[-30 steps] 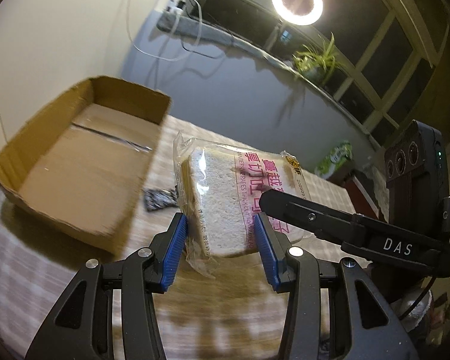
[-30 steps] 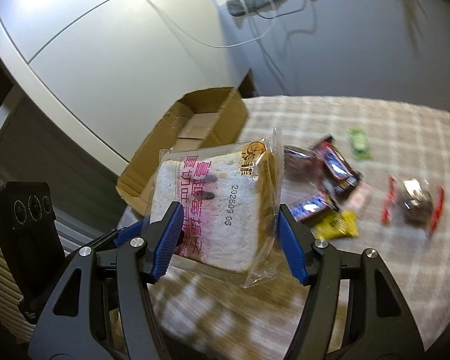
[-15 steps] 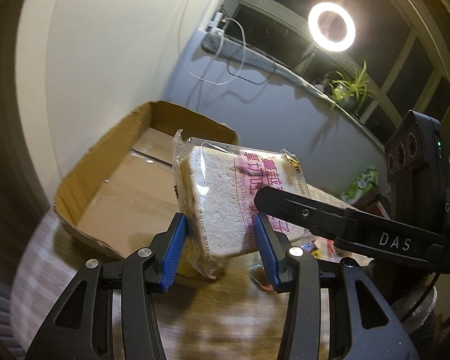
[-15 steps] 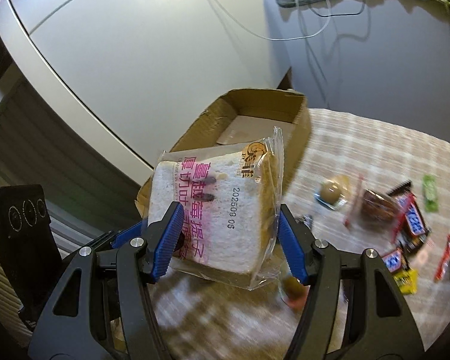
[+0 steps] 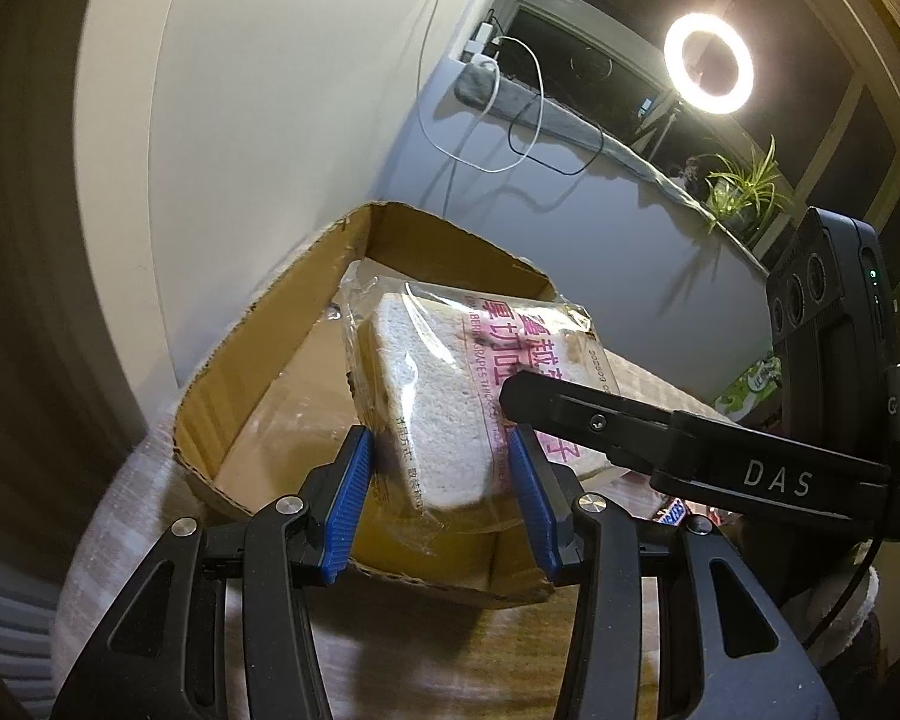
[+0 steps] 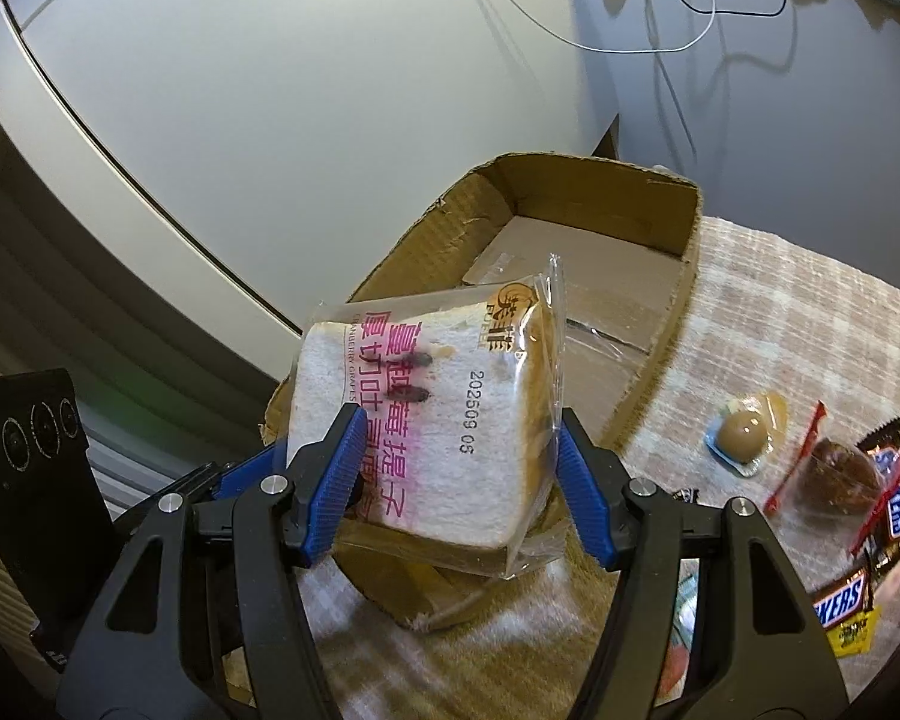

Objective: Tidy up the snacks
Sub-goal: 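Lift the bread loaf with both grippers and lower it into the cardboard box, then open both grippers and withdraw them from the box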

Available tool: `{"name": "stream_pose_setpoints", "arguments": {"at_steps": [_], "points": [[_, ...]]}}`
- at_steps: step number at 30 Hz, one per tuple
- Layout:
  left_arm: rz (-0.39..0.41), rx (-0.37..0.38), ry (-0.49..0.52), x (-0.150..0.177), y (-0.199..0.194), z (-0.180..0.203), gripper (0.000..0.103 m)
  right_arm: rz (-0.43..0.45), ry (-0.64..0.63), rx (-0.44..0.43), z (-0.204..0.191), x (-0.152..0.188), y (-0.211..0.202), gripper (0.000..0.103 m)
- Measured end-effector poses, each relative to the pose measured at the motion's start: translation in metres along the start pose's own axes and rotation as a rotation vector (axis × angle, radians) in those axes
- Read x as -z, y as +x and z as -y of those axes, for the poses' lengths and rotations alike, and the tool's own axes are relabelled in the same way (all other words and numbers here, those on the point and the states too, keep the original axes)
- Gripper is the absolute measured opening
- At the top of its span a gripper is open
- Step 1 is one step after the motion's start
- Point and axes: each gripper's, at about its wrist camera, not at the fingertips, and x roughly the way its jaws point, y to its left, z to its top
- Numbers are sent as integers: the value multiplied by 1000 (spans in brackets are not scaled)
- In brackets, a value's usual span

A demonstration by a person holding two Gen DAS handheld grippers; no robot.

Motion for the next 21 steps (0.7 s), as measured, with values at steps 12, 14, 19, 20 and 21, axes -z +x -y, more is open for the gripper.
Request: {"name": "stream_pose_setpoints", "arguments": {"at_steps": [12, 14, 19, 20, 21], "points": [[-6, -47, -13, 0, 3, -9, 44, 3, -11, 35, 4, -6, 14, 76], [-3, -50, -12, 0, 0, -9, 44, 7, -18, 40, 3, -6, 12, 76], [3, -57, -9, 1, -4, -6, 44, 22, -19, 45, 3, -3, 1, 76], [3, -57, -7, 1, -4, -5, 44, 26, -19, 47, 3, -2, -2, 76], [4, -59, -4, 1, -6, -4, 44, 30, -20, 49, 4, -3, -3, 76]]}}
